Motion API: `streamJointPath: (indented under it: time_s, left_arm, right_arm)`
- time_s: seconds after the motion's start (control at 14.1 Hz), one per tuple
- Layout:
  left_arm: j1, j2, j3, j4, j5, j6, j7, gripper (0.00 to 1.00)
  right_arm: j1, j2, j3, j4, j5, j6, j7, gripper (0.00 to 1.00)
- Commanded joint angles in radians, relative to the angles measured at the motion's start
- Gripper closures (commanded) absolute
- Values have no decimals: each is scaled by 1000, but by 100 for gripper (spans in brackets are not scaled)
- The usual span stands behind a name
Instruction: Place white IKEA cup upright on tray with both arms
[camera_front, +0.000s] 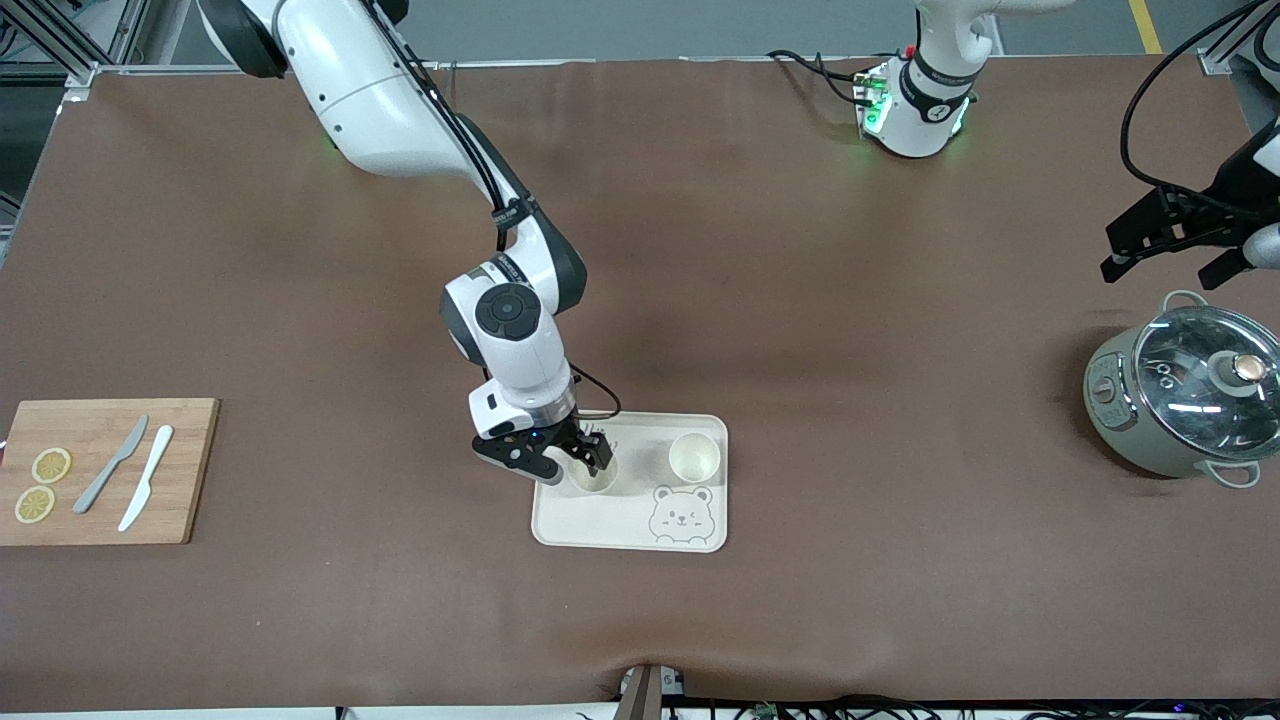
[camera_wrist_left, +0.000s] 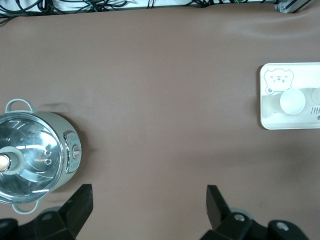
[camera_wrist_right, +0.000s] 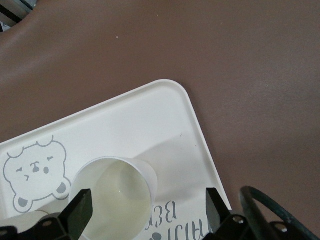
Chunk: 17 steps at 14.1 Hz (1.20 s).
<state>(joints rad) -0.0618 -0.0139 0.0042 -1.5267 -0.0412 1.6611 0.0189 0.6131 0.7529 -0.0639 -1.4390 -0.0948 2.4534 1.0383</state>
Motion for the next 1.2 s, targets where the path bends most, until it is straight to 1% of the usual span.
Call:
streamJointPath:
  time_s: [0.0, 0.14, 0.35, 0.57, 0.78, 1.13]
  left_arm:
    - [5, -18, 0, -15, -6, -7, 6, 0]
    - [5, -15, 0, -15, -2, -50, 9, 0]
    - [5, -12, -3, -13, 55, -125, 54, 0]
    - [7, -12, 2, -13, 55, -129, 65, 0]
    - [13, -12, 3, -15, 57, -133, 65, 0]
    - [28, -12, 2, -15, 57, -147, 70, 0]
  right_arm:
    - [1, -65, -5, -15, -20, -82, -20, 0]
    - [-18, -113, -4, -34, -16, -132, -75, 0]
    - [-50, -179, -2, -81, -8, -157, -144, 0]
    - [-87, -227, 1, -83, 1, -240, -222, 0]
    - [-140, -291, 0, -81, 65, -348, -344, 0]
    - [-262, -409, 3, -78, 78, -533, -573, 0]
